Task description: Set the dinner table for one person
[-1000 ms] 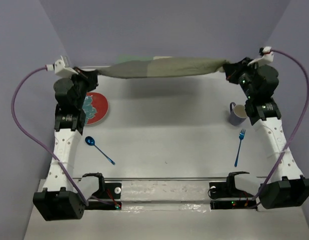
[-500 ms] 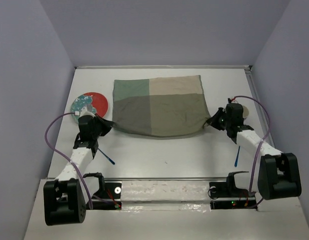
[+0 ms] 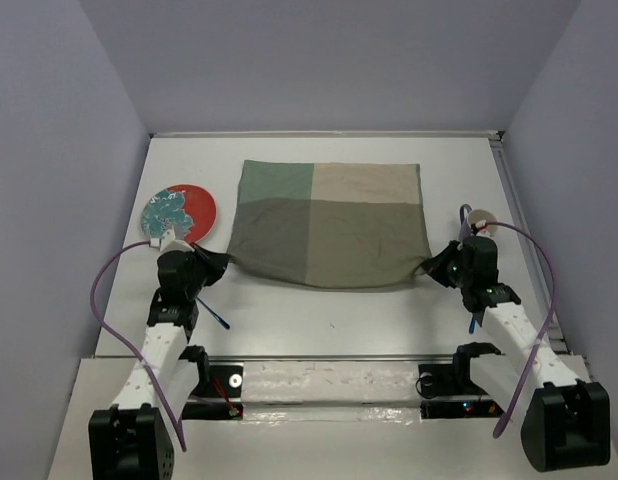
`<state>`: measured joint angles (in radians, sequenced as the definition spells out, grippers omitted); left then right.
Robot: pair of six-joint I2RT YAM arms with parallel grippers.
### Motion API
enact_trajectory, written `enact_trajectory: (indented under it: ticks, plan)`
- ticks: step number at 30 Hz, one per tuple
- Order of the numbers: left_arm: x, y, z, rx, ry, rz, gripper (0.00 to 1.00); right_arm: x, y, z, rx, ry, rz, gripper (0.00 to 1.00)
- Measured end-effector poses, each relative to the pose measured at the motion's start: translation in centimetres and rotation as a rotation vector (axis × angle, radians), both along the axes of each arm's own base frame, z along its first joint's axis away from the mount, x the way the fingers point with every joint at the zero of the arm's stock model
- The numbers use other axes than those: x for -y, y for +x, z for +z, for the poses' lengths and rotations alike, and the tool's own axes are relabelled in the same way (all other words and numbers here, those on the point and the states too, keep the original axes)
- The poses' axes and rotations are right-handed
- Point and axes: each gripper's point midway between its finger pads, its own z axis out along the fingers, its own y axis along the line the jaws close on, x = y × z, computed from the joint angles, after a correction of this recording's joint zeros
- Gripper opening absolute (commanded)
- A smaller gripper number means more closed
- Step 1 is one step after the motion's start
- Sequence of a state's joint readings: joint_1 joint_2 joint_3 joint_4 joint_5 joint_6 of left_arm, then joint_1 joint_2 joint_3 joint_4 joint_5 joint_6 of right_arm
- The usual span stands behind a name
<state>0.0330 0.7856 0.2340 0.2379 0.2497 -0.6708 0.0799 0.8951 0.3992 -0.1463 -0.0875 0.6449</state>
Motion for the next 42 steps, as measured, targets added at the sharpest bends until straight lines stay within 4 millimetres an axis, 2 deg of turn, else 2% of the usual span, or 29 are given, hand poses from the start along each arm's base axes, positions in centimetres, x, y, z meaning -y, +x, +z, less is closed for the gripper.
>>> enact_trajectory:
  ticks: [4, 10, 11, 14, 15, 16, 17, 18, 21, 23, 25, 29, 30, 32, 33, 35, 36, 37, 40, 42]
  plan:
    - [0.0, -0.5, 1.4, 0.043, 0.004, 0.021, 0.0, 0.4, -0.9, 0.2, 0.003, 0.001, -0.03, 0.0]
    - [0.6, -1.9, 3.1, 0.087, -0.027, 0.04, 0.0, 0.9, -1.9, -0.8, -0.054, -0.011, -0.06, 0.0]
    - [0.8, -2.0, 3.2, 0.087, -0.033, 0.039, 0.0, 1.0, -2.1, -0.9, -0.061, -0.012, -0.063, 0.06]
    - [1.0, -2.3, 3.1, 0.076, -0.047, 0.045, 0.28, 1.1, -2.5, -0.9, -0.075, -0.015, -0.067, 0.47]
    - [1.0, -2.4, 3.0, 0.068, -0.054, 0.048, 0.45, 1.1, -2.6, -0.7, -0.073, -0.017, -0.068, 0.58]
    - [1.1, -2.6, 2.9, 0.063, -0.058, 0.049, 0.6, 1.2, -2.6, -0.4, -0.07, -0.023, -0.065, 0.62]
    - [1.1, -2.7, 2.9, 0.059, -0.061, 0.051, 0.83, 1.2, -2.6, -0.1, -0.063, -0.026, -0.065, 0.65]
    - [1.1, -2.9, 2.9, 0.058, -0.068, 0.057, 0.99, 1.3, -2.5, 0.4, -0.054, -0.027, -0.065, 0.68]
    - [0.9, -3.3, 3.4, 0.071, -0.065, 0.07, 0.99, 1.3, -2.3, 1.9, -0.018, -0.032, -0.06, 0.7]
    - [0.7, -3.4, 4.3, 0.087, -0.056, 0.078, 0.99, 1.3, -2.1, 2.8, 0.006, -0.036, -0.056, 0.69]
    - [0.5, -3.1, 6.2, 0.13, -0.046, 0.084, 0.99, 1.3, -1.9, 3.6, 0.029, -0.041, -0.051, 0.63]
    - [0.4, -2.5, 8.1, 0.165, -0.015, 0.074, 0.99, 0.5, -1.6, 3.9, 0.034, -0.029, -0.002, 0.29]
    - [0.5, -2.4, 8.2, 0.168, -0.005, 0.067, 0.99, 0.2, -1.5, 3.8, 0.032, -0.024, 0.014, 0.18]
    - [0.9, -2.3, 8.3, 0.167, 0.01, 0.046, 0.99, -0.9, -1.3, 3.2, 0.011, -0.012, 0.061, 0.11]
    - [1.1, -2.3, 8.4, 0.167, 0.017, 0.035, 0.99, -2.3, -1.3, 2.2, -0.03, -0.022, 0.109, 0.09]
    - [1.5, -2.0, 9.4, 0.174, 0.048, 0.007, 0.99, -5.7, -1.5, 1.5, -0.068, -0.044, 0.228, 0.02]
    - [1.6, -1.7, 10.2, 0.184, 0.067, -0.002, 0.99, -8.7, -1.5, 1.3, -0.085, -0.071, 0.32, 0.0]
    - [1.7, -1.3, 11.2, 0.199, 0.085, -0.009, 0.99, -10.5, -1.7, 1.0, -0.098, -0.089, 0.376, 0.0]
    - [1.3, 0.3, 14.6, 0.25, 0.153, 0.005, 0.99, -18.1, -1.1, 1.8, -0.047, -0.126, 0.554, 0.0]
    - [1.0, 1.3, 15.7, 0.268, 0.177, 0.02, 0.99, -21.9, -0.6, 2.4, -0.011, -0.135, 0.625, 0.0]
